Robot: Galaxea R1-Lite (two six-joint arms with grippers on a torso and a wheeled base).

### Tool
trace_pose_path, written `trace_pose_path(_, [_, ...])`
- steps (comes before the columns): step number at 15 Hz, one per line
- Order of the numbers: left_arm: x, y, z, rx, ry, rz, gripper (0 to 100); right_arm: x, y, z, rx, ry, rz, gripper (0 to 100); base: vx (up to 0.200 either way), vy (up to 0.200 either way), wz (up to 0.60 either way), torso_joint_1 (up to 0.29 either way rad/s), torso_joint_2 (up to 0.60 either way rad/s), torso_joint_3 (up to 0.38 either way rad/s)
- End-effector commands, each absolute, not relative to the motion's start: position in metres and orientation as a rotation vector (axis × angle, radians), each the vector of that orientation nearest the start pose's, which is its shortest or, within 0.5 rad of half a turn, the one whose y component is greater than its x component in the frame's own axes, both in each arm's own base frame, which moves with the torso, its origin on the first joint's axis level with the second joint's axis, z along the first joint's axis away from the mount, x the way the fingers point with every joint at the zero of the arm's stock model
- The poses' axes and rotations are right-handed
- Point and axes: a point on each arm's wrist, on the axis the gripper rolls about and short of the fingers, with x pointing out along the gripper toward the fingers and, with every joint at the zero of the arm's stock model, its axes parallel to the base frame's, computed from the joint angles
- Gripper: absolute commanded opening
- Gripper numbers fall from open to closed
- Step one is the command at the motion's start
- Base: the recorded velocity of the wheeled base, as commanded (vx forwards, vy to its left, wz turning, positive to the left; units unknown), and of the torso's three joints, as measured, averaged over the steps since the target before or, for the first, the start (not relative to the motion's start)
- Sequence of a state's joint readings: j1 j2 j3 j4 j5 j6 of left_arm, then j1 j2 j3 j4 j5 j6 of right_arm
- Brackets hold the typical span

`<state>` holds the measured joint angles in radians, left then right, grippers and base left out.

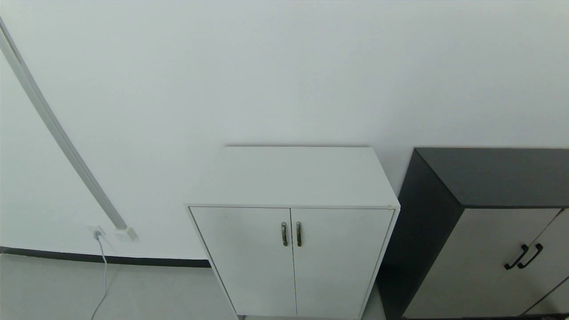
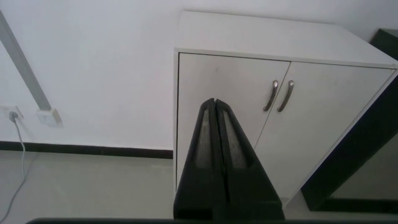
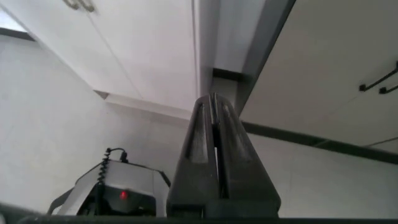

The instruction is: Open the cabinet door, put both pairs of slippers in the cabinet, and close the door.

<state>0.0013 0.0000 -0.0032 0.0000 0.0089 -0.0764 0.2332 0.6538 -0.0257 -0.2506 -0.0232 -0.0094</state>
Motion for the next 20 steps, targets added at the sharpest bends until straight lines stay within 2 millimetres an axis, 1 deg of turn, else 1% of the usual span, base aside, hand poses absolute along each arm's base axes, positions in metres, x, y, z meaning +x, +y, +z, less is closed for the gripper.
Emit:
trace_pose_path(1, [-0.023,0.000,0.076,-0.077,-0.003,0.011,0,0.016,0.005,0.098,-0.038,0.301,0.288,0,0.000,0.000,0.00,0.000,0.00,0.000])
trace_pose_path(5, [-0.023,0.000,0.076,-0.078,-0.004,0.012,0,0.011,0.005,0.092,-0.067,0.333,0.332,0,0.000,0.000,0.00,0.000,0.00,0.000])
trace_pose_path(7, [-0.023,0.000,0.076,-0.078,-0.004,0.012,0,0.010,0.005,0.083,-0.098,0.354,0.343,0,0.000,0.000,0.00,0.000,0.00,0.000])
trace_pose_path(8, [-0.023,0.000,0.076,-0.077,-0.004,0.012,0,0.006,0.004,0.077,-0.111,0.398,0.354,0,0.000,0.000,0.00,0.000,0.00,0.000])
trace_pose_path(11, [-0.023,0.000,0.076,-0.078,-0.004,0.023,0,0.003,0.003,0.078,-0.101,0.338,0.344,0,0.000,0.000,0.00,0.000,0.00,0.000])
trace_pose_path(14, [-0.023,0.000,0.076,-0.078,-0.004,0.024,0,-0.001,0.002,0.079,-0.082,0.285,0.235,0,0.000,0.000,0.00,0.000,0.00,0.000])
trace_pose_path(20, [-0.023,0.000,0.076,-0.084,-0.004,0.024,0,-0.013,0.001,0.077,-0.072,0.125,0.140,0,0.000,0.000,0.00,0.000,0.00,0.000])
